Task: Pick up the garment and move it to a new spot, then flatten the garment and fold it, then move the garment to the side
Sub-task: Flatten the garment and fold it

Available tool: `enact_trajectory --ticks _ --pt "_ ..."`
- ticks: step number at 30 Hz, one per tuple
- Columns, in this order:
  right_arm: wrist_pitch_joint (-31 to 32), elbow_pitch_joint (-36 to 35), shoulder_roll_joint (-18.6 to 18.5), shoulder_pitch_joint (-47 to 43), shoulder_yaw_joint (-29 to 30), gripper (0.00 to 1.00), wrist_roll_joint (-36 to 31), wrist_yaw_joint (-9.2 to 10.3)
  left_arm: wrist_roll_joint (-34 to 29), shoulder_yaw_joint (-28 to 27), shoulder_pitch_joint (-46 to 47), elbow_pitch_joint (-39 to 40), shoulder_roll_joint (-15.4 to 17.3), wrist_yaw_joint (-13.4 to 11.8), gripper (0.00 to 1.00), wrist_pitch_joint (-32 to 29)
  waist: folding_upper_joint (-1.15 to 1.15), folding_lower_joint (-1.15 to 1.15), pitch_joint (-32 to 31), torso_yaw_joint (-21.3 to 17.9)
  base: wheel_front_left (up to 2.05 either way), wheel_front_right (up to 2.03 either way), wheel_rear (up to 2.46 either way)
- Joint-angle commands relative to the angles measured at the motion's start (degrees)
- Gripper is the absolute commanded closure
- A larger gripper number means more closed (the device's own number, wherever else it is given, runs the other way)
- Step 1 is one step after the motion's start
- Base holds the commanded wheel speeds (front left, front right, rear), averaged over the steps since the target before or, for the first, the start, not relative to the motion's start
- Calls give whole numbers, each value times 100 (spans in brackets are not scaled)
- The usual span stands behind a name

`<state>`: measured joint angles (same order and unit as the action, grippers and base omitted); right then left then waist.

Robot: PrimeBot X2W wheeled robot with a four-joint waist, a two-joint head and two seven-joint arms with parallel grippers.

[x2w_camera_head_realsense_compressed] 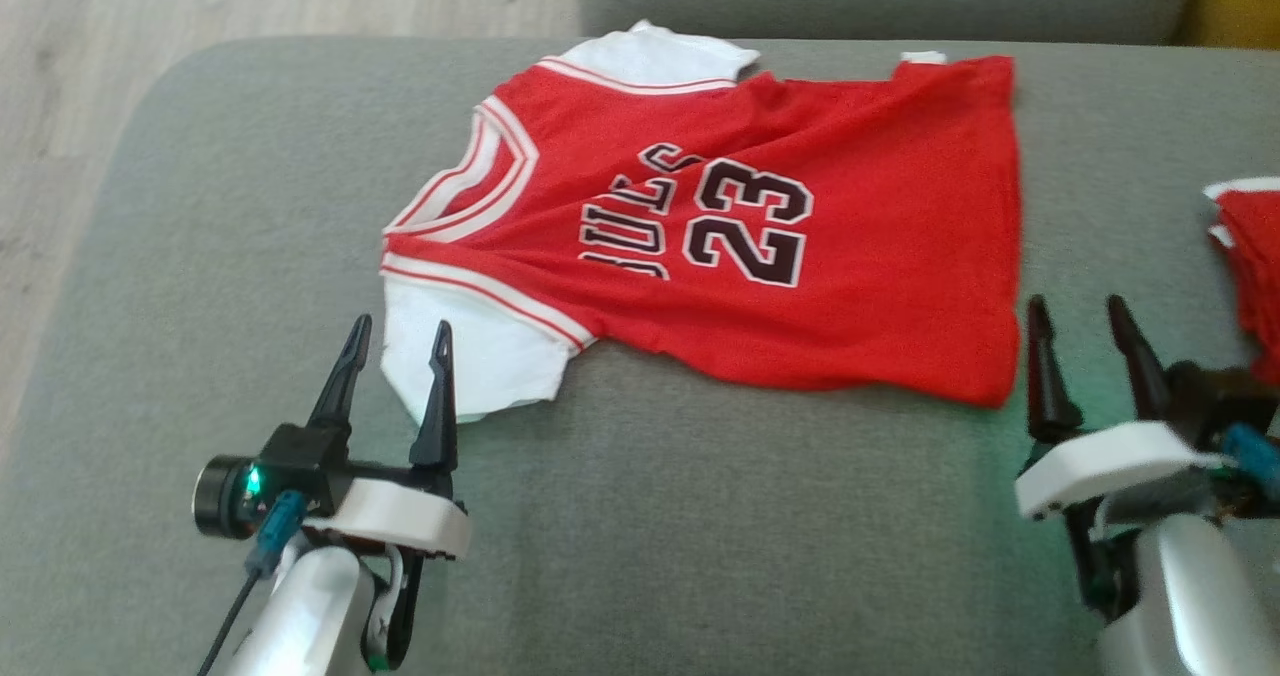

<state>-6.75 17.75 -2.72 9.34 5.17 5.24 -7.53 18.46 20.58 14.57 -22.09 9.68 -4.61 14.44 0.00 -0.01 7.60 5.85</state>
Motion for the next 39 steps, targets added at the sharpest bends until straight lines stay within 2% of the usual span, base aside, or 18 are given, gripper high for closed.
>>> enact_trajectory --ticks 1,10,14,19,20,21,30,39 --pt "90 -106 -16 349 -46 0 -77 4 -37 -188 203 217 69 -34 0 55 0 1 32 118 0 0 0" --pt "1365 1274 -16 1571 714 0 -499 4 -58 -123 260 227 -53 34 0 55 0 1 254 402 0 0 0" --pt "1710 2012 -16 2032 1154 0 -889 4 -68 -86 327 154 -117 74 0 55 0 1 356 482 0 0 0" --pt "1941 2940 -16 2552 1345 0 -1243 4 -94 -60 461 70 -196 127 0 55 0 1 509 567 0 0 0" --pt "1958 3033 -16 2620 1354 67 -1352 4 -98 -60 480 59 -206 134 0 55 0 1 531 579 0 0 0" --pt "1969 3097 -16 2683 1363 100 -1495 4 -103 -60 500 51 -215 140 0 55 0 1 557 591 0 0 0" --pt "1780 3246 -159 3341 1649 100 -2325 4 -150 -59 655 56 -315 198 0 55 0 1 789 735 0 0 0" --pt "1465 3475 -759 4183 1625 100 -3187 4 -220 -11 833 74 -460 306 0 56 0 1 1060 990 0 0 0"
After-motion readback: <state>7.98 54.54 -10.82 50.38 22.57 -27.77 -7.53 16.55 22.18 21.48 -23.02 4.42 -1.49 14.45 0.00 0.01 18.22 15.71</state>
